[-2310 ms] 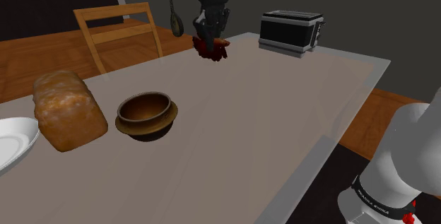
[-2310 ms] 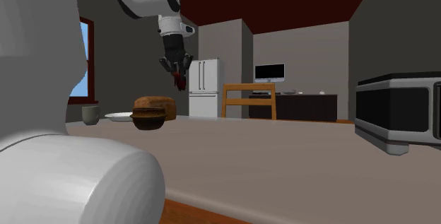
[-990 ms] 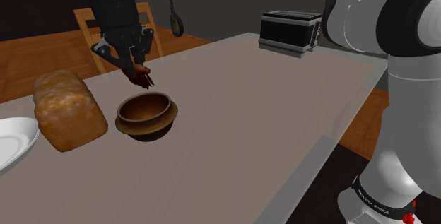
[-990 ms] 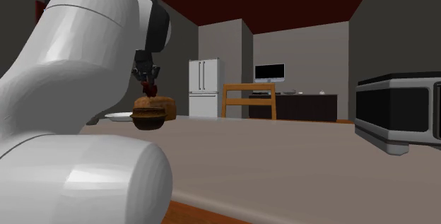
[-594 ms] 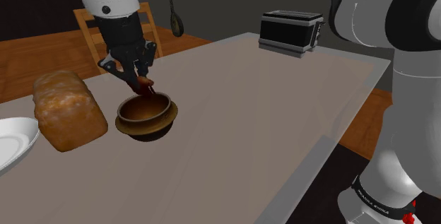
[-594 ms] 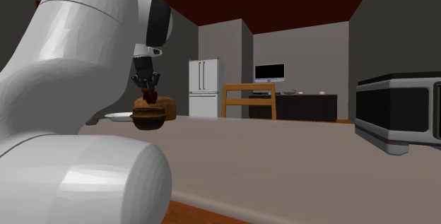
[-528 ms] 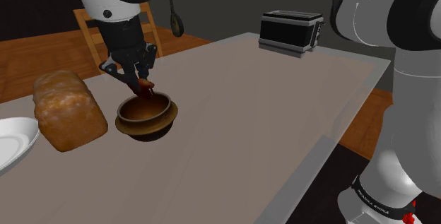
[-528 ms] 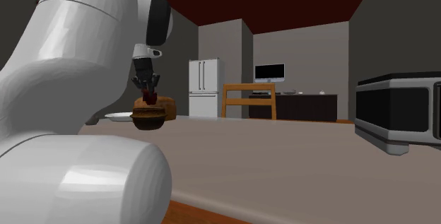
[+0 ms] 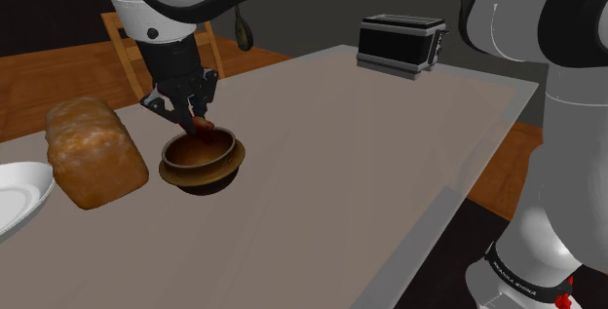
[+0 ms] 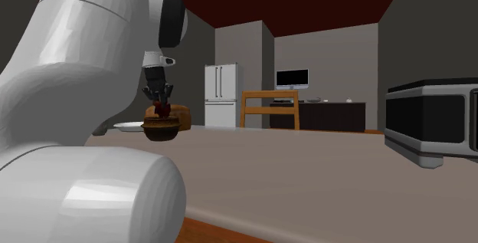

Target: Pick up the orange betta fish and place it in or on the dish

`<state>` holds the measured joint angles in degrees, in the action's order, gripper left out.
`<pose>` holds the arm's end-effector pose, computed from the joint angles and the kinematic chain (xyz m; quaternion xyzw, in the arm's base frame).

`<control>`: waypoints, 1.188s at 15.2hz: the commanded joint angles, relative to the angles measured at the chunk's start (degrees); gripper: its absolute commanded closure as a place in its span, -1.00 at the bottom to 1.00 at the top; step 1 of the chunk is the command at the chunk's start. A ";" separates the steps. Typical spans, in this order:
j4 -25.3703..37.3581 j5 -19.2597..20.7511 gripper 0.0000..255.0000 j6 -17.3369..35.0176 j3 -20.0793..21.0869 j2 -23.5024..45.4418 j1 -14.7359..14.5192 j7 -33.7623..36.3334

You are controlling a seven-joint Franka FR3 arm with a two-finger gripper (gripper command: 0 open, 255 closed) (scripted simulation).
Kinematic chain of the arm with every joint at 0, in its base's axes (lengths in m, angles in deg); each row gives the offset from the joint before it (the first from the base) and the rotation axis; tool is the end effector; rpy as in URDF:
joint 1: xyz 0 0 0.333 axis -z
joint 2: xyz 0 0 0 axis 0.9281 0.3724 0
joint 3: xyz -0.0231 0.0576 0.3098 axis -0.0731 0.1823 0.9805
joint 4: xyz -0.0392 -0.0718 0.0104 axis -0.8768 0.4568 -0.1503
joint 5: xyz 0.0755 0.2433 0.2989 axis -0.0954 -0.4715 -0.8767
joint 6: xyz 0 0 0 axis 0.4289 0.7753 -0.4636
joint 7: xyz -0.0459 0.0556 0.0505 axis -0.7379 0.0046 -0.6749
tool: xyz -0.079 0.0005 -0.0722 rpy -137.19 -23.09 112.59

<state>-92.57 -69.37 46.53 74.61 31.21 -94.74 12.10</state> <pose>0.4744 0.4612 0.5843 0.9812 0.1684 0.0859 0.0380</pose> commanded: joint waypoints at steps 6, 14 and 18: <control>-0.02 0.00 -1.00 0.02 0.00 -0.01 0.01 0.00; 10.78 1.12 -1.00 -8.61 0.20 2.29 -2.50 -0.47; 10.79 1.12 -1.00 -8.61 0.20 2.30 -2.50 -0.47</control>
<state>-81.80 -68.25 37.95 74.81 33.50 -97.24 11.63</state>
